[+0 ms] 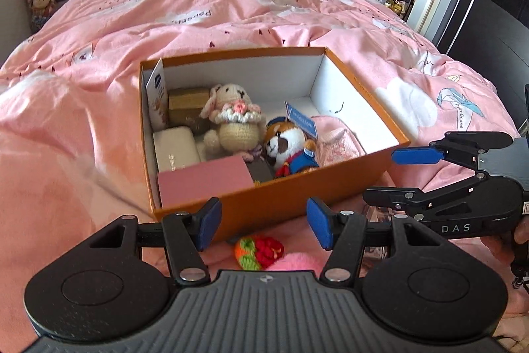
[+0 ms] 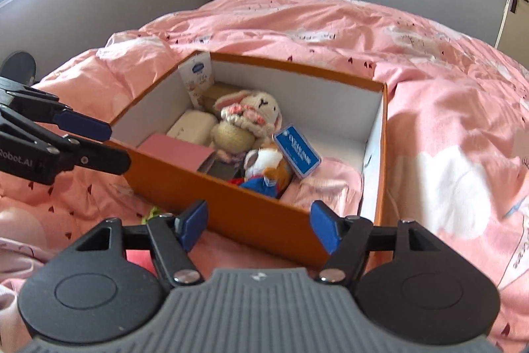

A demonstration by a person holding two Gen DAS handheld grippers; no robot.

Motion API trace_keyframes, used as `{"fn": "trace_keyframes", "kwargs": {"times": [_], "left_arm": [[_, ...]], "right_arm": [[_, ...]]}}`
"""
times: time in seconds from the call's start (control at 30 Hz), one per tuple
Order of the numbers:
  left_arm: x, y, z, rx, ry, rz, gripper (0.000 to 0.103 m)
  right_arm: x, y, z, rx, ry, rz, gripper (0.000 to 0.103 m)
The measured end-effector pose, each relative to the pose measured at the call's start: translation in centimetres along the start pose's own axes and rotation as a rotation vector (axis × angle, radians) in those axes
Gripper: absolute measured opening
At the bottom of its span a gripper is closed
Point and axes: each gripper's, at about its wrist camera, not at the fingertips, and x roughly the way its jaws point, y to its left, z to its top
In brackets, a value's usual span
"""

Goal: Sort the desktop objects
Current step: 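Open the left tool to release the bunny and lift both tools out, then grasp the pink pom-pom with the left tool while the right tool grasps the photo card box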

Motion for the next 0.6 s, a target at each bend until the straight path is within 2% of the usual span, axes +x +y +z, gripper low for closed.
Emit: {"fn": "trace_keyframes", "kwargs": {"times": [0.17,0.27,0.37,0.6], "left_arm": [[0.8,0.9,-3.2,-0.101,0.059,-0.018,0.067],[1.0,1.0,-4.5,-0.137,0.081,-0.047,0.067],[1.4,1.2,-5.1,-0.188,0.096,-0.048,0.071],[3.2,0.9,-5.5,-0.283,0.142,-0.069,0.073]], "right_arm": [[1.7,-1.3,-3.3,0.071,0.138,-0.056,0.067],[2.6,-2.9,-5.0,0.163,0.225,-0.099,0.067],[3.1,-4.5,-6.1,0.278,0.279,-0.083,0.068],[4.3,-6.4,-6.9,0.456,0.3,-0.019,0.068]]}}
